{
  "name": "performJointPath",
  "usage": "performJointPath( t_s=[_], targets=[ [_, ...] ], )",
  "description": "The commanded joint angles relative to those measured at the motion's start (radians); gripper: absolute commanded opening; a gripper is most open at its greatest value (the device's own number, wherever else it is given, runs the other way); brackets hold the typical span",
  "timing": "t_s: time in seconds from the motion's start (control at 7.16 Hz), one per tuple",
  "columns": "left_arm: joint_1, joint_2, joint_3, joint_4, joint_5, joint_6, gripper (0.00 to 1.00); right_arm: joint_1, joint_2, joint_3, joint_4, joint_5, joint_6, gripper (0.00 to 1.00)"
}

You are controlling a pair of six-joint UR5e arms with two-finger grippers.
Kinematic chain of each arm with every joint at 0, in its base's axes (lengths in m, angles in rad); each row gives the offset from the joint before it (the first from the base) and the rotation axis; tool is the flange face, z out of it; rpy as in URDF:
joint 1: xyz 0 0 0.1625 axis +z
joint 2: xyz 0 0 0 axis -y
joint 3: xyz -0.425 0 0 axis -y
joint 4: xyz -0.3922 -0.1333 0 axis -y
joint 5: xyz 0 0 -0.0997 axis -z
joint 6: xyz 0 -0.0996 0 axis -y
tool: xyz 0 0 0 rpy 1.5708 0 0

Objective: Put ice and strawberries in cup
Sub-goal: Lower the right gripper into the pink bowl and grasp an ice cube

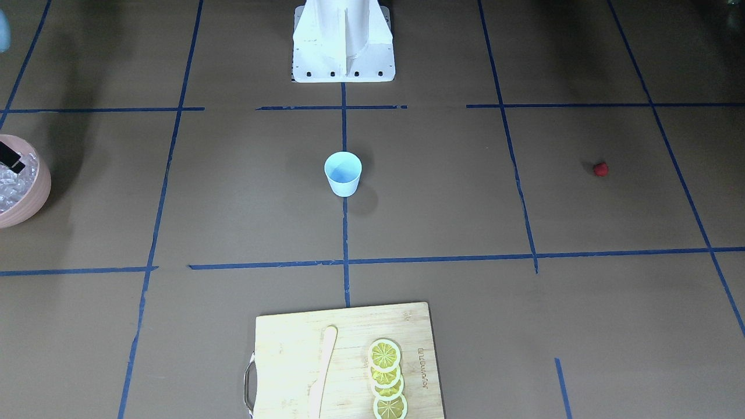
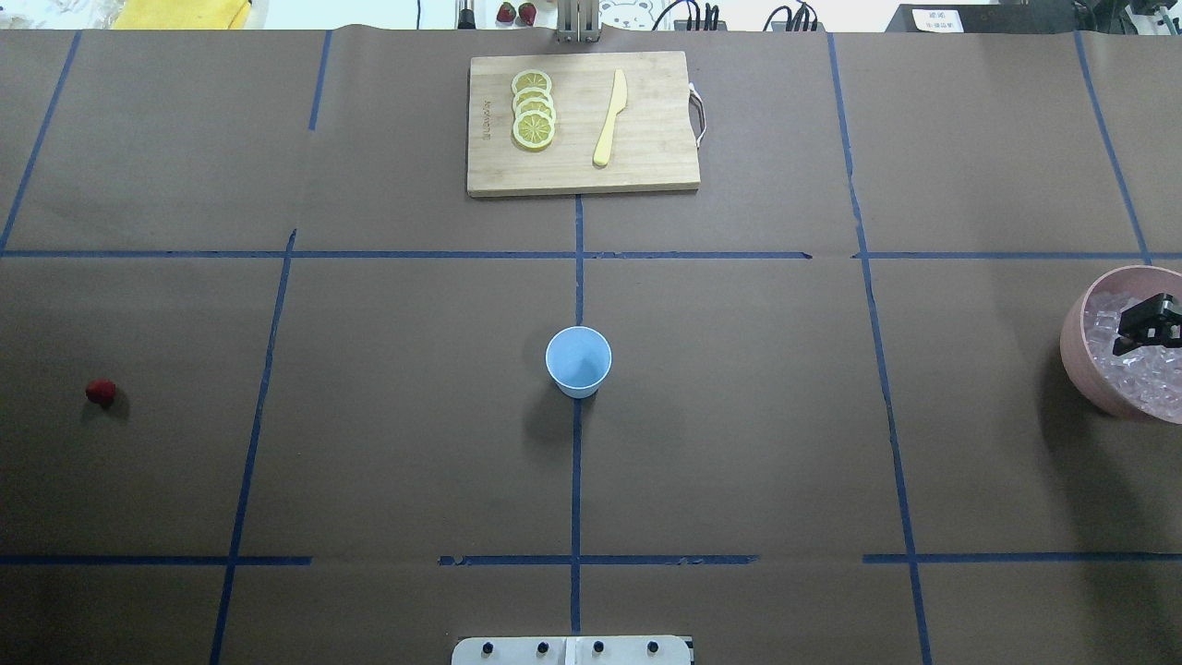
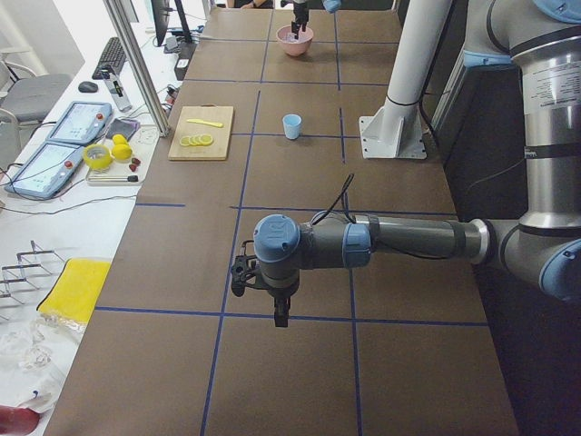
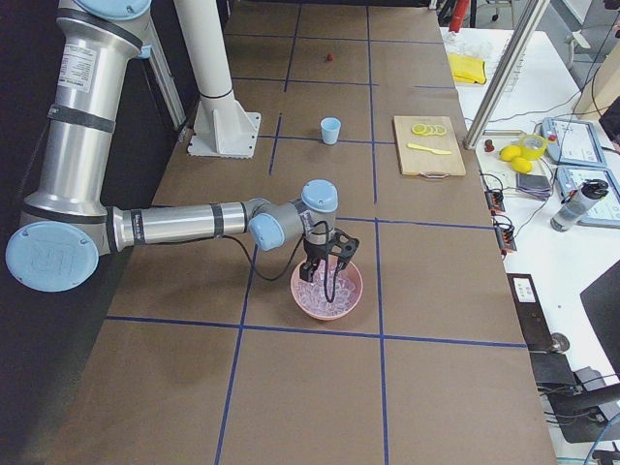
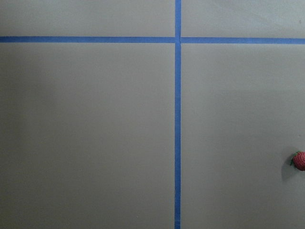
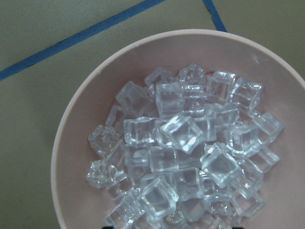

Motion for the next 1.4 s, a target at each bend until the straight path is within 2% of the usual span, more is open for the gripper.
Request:
performJointPath(
  t_s=[0.0,0.56,0.84,1.26],
  targets=[
    [0.0,0.0,-0.001,0.0,0.001,0.0,1.0,0.0,0.041,-0.05,0.001,-0.001,0.0,0.87],
    [0.002,0.0,-0.007,0.0,0.001,0.0,1.0,-0.002,0.046,-0.07,0.015,0.001,0.032,0.84],
    [0.002,0.0,-0.008,0.0,0.001,0.0,1.0,-0.002,0.048,-0.07,0.015,0.001,0.034,0.72],
    [0.002,0.0,-0.007,0.002,0.001,0.0,1.0,-0.002,0.048,-0.067,0.015,0.001,0.034,0.41]
  ],
)
